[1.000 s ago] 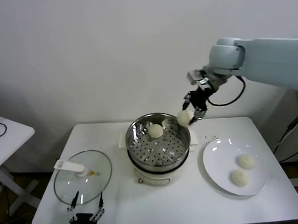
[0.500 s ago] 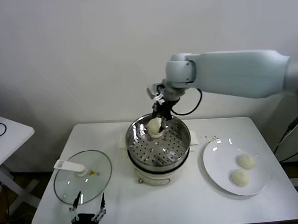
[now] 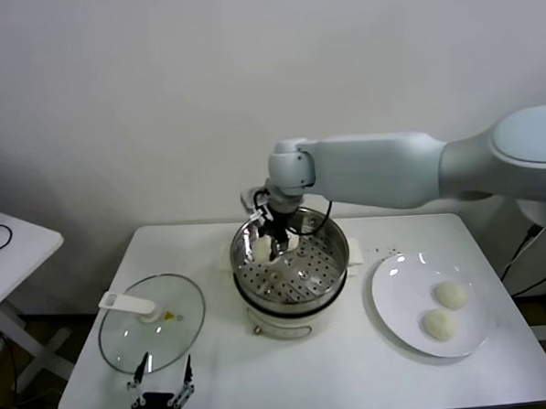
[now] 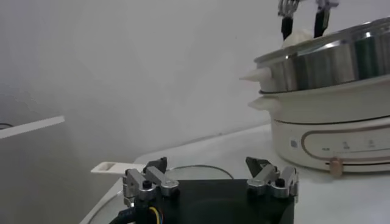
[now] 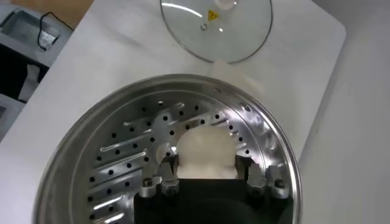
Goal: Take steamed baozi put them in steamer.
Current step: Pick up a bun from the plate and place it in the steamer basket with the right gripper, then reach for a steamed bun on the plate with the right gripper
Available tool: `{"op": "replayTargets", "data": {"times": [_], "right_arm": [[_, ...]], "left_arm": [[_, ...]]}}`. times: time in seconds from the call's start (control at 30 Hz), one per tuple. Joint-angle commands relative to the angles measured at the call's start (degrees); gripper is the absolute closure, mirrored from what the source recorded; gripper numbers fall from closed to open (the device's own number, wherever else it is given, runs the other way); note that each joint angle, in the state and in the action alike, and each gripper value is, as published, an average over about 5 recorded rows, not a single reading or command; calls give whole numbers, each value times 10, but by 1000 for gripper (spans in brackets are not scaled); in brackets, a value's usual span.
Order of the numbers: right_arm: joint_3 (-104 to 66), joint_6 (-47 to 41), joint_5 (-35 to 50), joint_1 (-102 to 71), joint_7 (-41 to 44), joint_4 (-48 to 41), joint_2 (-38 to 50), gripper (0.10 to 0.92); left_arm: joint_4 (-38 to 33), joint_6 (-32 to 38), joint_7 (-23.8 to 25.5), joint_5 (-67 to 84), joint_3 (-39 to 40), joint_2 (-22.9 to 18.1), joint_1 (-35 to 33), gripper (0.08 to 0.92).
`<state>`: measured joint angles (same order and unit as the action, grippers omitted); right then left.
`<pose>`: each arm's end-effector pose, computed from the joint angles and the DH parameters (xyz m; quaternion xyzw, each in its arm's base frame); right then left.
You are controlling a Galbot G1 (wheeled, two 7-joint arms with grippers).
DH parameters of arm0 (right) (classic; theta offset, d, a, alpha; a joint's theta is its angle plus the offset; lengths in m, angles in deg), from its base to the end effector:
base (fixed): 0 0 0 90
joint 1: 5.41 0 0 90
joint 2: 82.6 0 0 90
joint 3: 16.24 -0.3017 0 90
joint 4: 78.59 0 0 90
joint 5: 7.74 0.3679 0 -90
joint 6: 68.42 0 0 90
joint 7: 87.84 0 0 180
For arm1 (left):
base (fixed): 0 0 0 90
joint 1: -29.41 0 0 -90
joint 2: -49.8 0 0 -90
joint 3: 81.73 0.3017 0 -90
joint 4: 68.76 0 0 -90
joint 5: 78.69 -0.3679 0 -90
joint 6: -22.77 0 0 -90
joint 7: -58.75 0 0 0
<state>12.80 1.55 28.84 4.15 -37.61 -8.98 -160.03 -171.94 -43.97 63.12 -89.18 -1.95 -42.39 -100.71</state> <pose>0.5063 0.2007 -0.0845 0.5865 -0.4734 0.5945 0.2801 0.1278 0.0552 -0.3955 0.0048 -0.9916 -0.1207 0.0465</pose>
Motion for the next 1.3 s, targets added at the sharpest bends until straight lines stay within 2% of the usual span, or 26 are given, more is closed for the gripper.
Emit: {"op": "replayTargets", "data": {"times": [0.03, 0.23, 0.47, 0.57, 0.93, 1.1, 1.3], "right_arm": [[-10, -3, -24, -53, -12, -46, -26, 397], [-11, 0, -29, -56, -17, -52, -28, 390], [-24, 7, 5, -42, -10, -36, -11, 233], [-16, 15, 14, -10, 2, -13, 14, 207], [120, 92, 16, 161, 124, 97, 223, 203], [188, 122, -27, 201, 142, 157, 332, 203], [206, 132, -109, 156, 133, 191, 436, 203]], "left_arm": [[2, 2, 0, 0, -1, -2, 0, 177], [4, 2, 0, 1, -3, -1, 0, 177], [-1, 0, 1, 0, -2, -1, 0, 177], [-3, 0, 2, -1, -3, -1, 0, 177], [-8, 0, 2, -5, -2, -2, -6, 177], [-7, 0, 2, -6, -2, -3, -5, 177], [-5, 0, 2, -9, 0, -5, -4, 177]]}}
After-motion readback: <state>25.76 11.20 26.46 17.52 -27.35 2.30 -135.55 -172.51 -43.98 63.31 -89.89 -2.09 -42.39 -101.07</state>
